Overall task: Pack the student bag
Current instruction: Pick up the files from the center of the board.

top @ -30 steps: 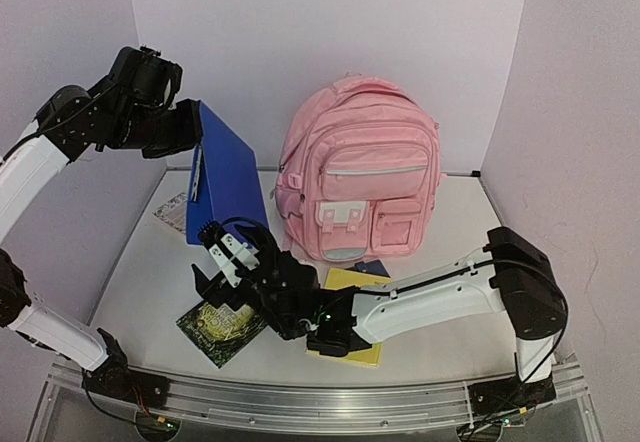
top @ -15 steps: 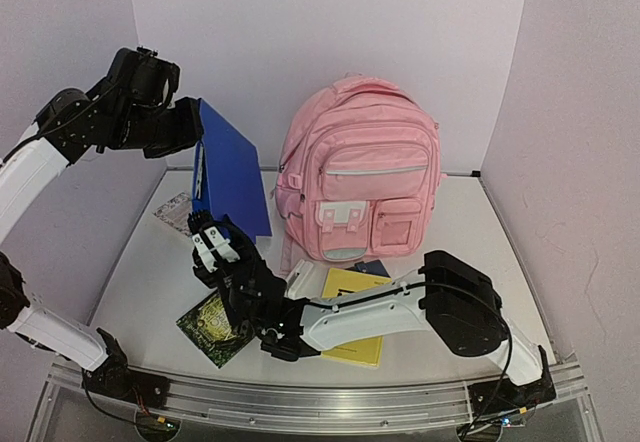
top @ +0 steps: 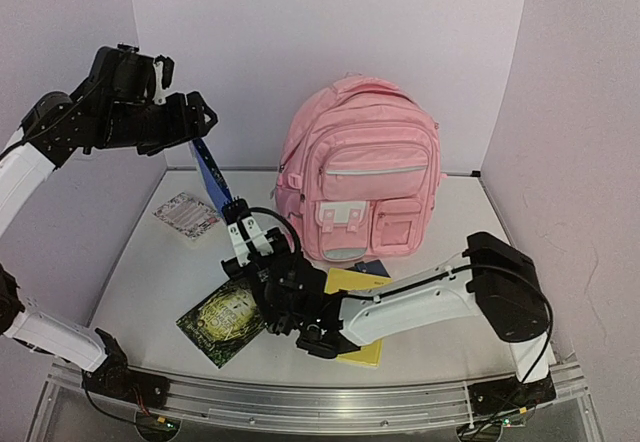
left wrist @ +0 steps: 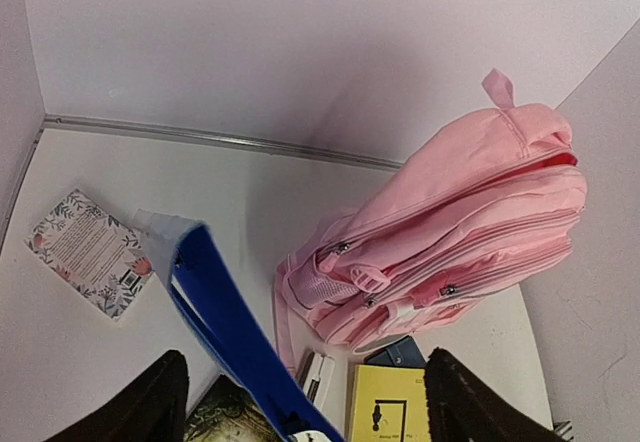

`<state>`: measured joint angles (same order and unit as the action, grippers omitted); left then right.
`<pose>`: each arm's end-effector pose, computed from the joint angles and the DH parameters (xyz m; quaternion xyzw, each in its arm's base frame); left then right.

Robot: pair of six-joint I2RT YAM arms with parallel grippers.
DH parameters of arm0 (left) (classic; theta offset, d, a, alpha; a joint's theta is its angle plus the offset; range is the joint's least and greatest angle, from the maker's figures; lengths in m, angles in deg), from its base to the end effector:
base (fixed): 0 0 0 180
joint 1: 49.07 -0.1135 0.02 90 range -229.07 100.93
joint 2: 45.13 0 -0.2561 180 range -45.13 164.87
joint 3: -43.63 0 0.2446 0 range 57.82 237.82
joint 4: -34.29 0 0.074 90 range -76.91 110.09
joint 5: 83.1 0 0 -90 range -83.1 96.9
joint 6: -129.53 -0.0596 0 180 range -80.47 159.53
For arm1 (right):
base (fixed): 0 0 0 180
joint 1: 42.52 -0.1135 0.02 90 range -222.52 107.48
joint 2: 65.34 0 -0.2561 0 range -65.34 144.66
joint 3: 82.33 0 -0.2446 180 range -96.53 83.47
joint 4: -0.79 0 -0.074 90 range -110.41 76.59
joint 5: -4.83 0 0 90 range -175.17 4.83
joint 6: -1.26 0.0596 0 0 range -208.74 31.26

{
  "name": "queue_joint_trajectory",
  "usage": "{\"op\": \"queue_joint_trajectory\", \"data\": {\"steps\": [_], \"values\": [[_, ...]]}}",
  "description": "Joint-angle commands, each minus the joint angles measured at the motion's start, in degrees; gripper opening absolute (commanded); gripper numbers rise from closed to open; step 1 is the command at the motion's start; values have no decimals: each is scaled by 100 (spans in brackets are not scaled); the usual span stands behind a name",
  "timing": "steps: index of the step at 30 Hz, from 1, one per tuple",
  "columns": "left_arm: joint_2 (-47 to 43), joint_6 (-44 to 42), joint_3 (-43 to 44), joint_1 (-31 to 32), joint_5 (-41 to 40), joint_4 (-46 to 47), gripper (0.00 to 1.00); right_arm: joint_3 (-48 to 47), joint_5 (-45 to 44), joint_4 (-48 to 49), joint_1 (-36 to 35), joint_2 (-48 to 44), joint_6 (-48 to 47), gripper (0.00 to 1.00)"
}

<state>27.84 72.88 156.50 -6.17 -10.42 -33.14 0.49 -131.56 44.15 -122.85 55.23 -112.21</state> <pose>0.1943 -0.1563 0.4548 -0.0074 0.8489 -0.2152 0.4828 0.1237 0.4688 0.2762 -0.2160 0.5793 0.1597 0.7696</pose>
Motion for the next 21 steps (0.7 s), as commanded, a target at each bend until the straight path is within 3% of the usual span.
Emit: {"op": "queue_joint_trajectory", "data": {"steps": [1,5,11,21], "values": [[31,-527,759,-139,249,-243,93,260,222,-357,9,-1182,977,0],[329,-794,1393,-434,507,-605,100,542,235,-1068,9,-1801,1530,0],[800,-957,1968,-1424,1555,-668,100,925,613,-2296,9,-2856,2187,0],[506,-1027,1442,-2179,1629,-148,100,672,578,-3501,17,-4015,2019,0]]}}
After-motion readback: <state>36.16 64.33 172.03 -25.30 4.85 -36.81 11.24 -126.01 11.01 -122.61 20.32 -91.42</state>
